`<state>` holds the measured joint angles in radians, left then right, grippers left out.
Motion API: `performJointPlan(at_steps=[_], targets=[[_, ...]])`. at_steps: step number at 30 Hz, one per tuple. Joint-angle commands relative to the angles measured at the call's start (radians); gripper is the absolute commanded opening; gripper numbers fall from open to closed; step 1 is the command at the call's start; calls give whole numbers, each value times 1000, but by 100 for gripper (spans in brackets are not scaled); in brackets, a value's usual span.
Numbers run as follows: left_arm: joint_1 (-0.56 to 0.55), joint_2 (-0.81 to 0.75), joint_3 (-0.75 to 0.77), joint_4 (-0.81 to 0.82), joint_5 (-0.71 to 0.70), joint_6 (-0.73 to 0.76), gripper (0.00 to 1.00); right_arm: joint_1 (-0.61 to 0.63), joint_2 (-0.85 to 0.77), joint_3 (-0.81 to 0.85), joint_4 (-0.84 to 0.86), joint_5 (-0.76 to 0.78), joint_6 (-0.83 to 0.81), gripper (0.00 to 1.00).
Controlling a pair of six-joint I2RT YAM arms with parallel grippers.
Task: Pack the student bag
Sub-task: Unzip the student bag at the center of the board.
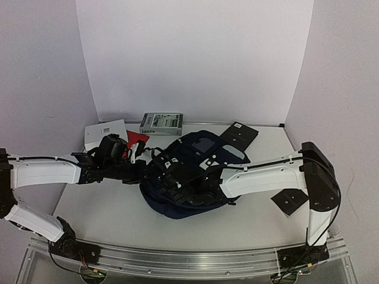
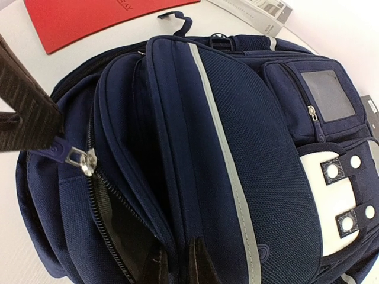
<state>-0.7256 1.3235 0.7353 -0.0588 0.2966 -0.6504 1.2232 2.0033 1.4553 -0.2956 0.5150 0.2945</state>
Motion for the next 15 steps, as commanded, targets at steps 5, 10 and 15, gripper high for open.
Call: performJointPlan(at_steps=[5, 10, 15], targets=[[84, -94, -1, -70, -219, 40, 0, -28, -215, -86, -50, 97, 79, 0], [199, -88, -34, -9, -196, 52, 0, -28, -288, -111, -49, 35, 113, 0], [251, -45, -25, 54, -202, 77, 0, -28, -361, -115, -46, -8, 136, 0]])
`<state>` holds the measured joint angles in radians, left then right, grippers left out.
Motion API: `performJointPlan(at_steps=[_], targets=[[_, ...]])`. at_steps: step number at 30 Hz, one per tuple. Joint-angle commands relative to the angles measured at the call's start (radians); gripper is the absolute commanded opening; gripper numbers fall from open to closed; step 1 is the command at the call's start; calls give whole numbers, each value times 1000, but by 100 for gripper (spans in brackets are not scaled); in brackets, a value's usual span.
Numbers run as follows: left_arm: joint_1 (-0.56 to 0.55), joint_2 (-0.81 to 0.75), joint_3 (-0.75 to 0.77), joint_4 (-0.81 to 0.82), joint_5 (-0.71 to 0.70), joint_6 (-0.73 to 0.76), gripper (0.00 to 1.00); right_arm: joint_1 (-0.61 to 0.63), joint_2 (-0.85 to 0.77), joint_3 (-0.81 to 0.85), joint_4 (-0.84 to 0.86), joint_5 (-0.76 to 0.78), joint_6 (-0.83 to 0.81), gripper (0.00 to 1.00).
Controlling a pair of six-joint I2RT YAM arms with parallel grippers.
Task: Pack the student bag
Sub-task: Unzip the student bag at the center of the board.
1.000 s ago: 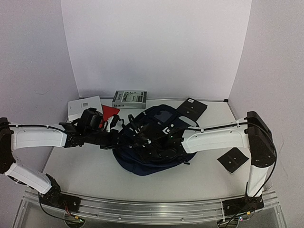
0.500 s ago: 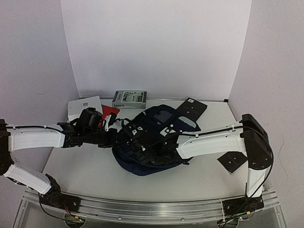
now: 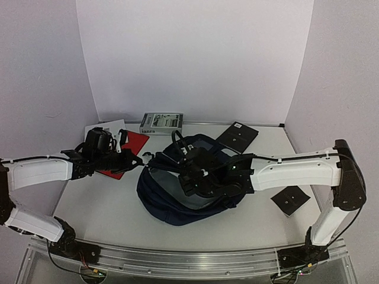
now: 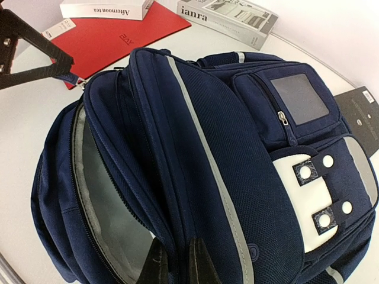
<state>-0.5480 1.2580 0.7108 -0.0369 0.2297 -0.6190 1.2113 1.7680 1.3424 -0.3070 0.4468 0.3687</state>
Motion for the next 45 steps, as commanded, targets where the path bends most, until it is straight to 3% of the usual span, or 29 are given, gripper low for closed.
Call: performJointPlan(at_steps=[1, 14, 23, 33, 45], targets=[[82, 35, 7, 40, -136, 49, 0, -16, -139, -2, -31, 50, 65, 0], [164, 324, 135, 318, 82, 64, 0, -18, -283, -32, 80, -77, 74, 0], [165, 573, 310, 373, 256, 69, 0, -20, -290, -40, 174, -102, 49, 0], [172, 698, 391, 375, 347, 78, 3, -24, -324, -78, 327, -163, 48, 0], [165, 837, 488, 479, 463, 11, 7, -24, -277, -89, 392, -247, 77, 0]])
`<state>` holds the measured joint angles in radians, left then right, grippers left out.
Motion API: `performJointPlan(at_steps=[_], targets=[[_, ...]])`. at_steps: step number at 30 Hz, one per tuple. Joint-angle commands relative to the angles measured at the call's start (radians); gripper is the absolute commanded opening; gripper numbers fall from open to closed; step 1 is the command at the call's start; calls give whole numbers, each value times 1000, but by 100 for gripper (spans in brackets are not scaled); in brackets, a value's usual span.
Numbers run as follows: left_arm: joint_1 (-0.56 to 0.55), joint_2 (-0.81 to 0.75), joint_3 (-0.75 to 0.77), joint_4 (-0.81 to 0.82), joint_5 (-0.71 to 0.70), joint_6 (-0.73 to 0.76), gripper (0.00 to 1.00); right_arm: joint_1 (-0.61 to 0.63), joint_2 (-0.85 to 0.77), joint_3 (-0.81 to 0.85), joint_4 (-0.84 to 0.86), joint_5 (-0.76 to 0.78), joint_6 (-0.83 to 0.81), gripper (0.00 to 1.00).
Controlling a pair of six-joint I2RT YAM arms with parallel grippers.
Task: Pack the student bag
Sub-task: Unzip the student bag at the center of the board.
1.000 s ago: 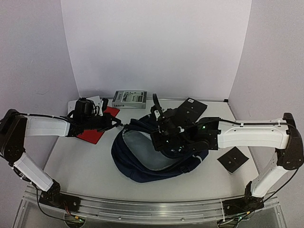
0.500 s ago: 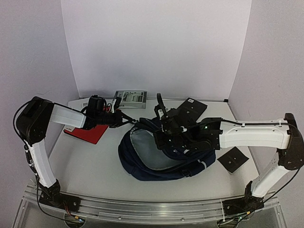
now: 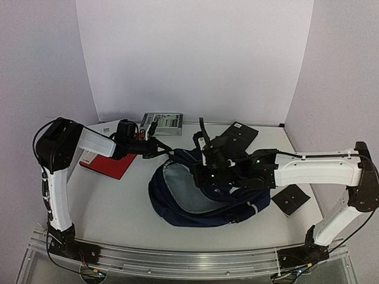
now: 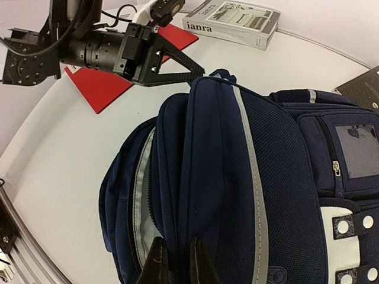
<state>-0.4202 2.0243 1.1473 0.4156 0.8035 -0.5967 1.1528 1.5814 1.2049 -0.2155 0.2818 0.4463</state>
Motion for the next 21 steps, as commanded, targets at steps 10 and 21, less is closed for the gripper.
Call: performJointPlan(at_steps=[10, 21], targets=[[89, -97, -40, -84, -284, -14, 38, 34, -13, 141, 146, 152, 23, 0], [152, -463, -140, -482, -527, 58, 80, 4, 269, 355, -90, 327, 115, 0]])
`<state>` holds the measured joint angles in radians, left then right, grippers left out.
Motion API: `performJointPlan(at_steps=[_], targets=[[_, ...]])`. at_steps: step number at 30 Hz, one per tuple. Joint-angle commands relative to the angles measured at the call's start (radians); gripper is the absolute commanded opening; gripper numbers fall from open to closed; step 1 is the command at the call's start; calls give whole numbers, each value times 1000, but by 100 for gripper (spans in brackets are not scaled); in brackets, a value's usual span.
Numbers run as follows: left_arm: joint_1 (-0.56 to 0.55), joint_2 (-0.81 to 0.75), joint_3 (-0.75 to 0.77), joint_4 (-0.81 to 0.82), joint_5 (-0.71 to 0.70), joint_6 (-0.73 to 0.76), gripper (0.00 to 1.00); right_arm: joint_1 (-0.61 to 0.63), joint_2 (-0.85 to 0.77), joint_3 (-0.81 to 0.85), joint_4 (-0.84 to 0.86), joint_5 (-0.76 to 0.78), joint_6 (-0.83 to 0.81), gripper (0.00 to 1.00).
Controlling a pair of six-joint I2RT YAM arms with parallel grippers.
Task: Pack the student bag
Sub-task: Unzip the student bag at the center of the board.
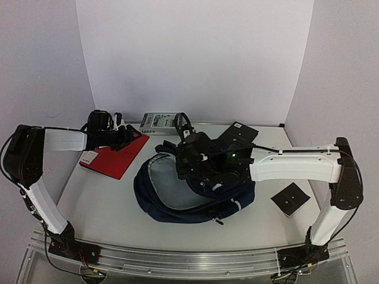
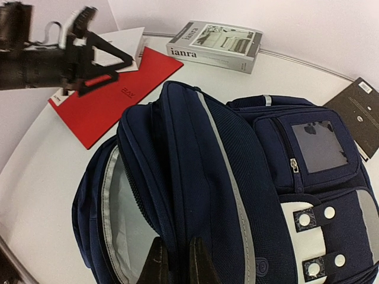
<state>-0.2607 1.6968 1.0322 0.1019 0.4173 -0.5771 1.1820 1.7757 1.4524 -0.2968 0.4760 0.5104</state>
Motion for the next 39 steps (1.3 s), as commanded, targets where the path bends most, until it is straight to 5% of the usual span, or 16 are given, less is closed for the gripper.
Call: performJointPlan(at_steps=[1, 5, 11, 14, 23, 39], targets=[[-5, -172, -36, -191, -167, 33, 82, -30, 98, 126, -14, 123, 58, 0], [-3, -275, -87, -252, -231, 6, 86, -50, 192, 185, -22, 60, 79, 9], [-2, -375, -148, -292, -216, -43, 88, -54, 190, 254, -23, -32, 37, 72], [-2, -411, -175, -299, -199, -60, 90, -82, 129, 237, -29, -62, 27, 92], [-2, -428, -160, -384, -184, -44, 91, -400, 16, 78, -31, -260, 74, 98], [-2, -454, -127, -457, -208, -22, 92, -855, 293, 142, -9, -357, 46, 94]])
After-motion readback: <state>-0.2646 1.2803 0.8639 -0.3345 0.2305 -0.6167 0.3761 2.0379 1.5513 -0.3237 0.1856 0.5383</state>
